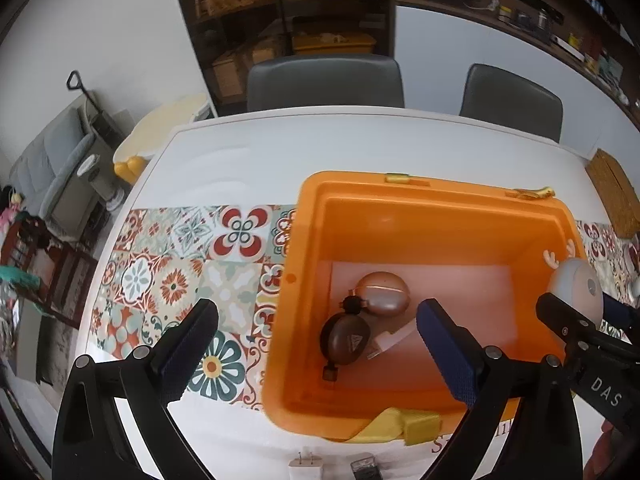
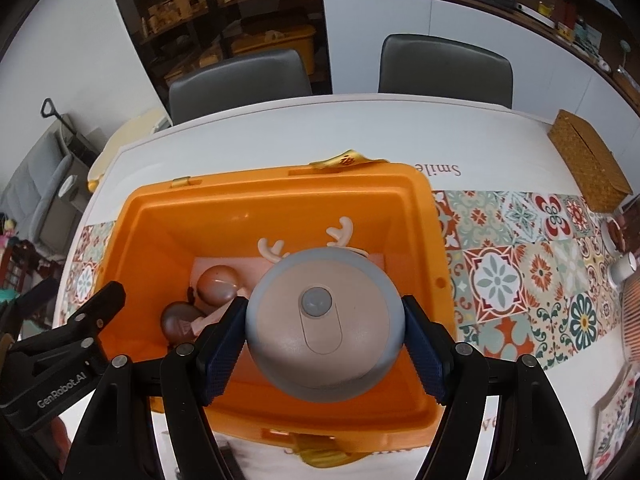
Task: Organize rigid objects
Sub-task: 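Open the left tool inside the crate while the right tool releases the lamp, then raise both open tools out of the crate toward the remaining items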
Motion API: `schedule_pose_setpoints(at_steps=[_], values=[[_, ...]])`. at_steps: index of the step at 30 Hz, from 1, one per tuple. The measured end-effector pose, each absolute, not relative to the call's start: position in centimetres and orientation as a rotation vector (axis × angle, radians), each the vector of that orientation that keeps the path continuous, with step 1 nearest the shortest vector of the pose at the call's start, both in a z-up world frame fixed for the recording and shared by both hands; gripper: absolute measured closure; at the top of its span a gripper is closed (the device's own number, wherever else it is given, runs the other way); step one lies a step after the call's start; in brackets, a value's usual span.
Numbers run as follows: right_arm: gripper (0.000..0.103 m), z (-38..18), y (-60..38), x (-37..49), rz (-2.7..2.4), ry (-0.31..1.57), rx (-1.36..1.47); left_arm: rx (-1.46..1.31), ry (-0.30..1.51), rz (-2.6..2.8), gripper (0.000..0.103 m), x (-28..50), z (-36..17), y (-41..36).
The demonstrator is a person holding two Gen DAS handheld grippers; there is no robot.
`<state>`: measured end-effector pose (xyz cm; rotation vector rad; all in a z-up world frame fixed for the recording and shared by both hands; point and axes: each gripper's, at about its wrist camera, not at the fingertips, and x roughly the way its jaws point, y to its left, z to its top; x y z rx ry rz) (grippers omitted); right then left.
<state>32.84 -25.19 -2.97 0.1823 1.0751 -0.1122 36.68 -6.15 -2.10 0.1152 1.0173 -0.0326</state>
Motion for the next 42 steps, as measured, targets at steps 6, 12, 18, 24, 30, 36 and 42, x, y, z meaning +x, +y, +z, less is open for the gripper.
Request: schedule_pose_setpoints(at_steps=[6,12,18,24,30,36,42], values=[[0.027,-3.5,-25.1,33.0,-0.112,1.095,0.191,0.101,1.016,-0.016,0.002,36.0,-2.2,-5.4],[0.02,-2.3,-24.6,32.3,-0.137,1.05,0.143,0.072,1.032,-0.015,0.002,35.5,-2.6,-4.9],[0.02,-1.3,-24.2,31.2,-0.127,1.021,0.142,0.056,1.017,-0.022,0.002,33.9,-2.1,-4.1],[0.02,-0.2,-23.1,29.3,-0.102,0.986,0.133,0.043,0.997,-0.033,0.002,32.1,-1.2,-3.4],[0.02,0.7,-22.2,27.3,-0.077,0.959,0.141,0.016,0.992,-0.047,0.002,30.2,-0.6,-2.2],[0.02,1.7,-21.3,25.3,-0.058,0.925,0.147,0.019,0.964,-0.042,0.002,28.2,0.1,-1.3],[0.02,2.3,-20.0,23.2,-0.034,0.89,0.133,0.016,0.964,-0.035,0.002,26.3,0.2,-0.3]])
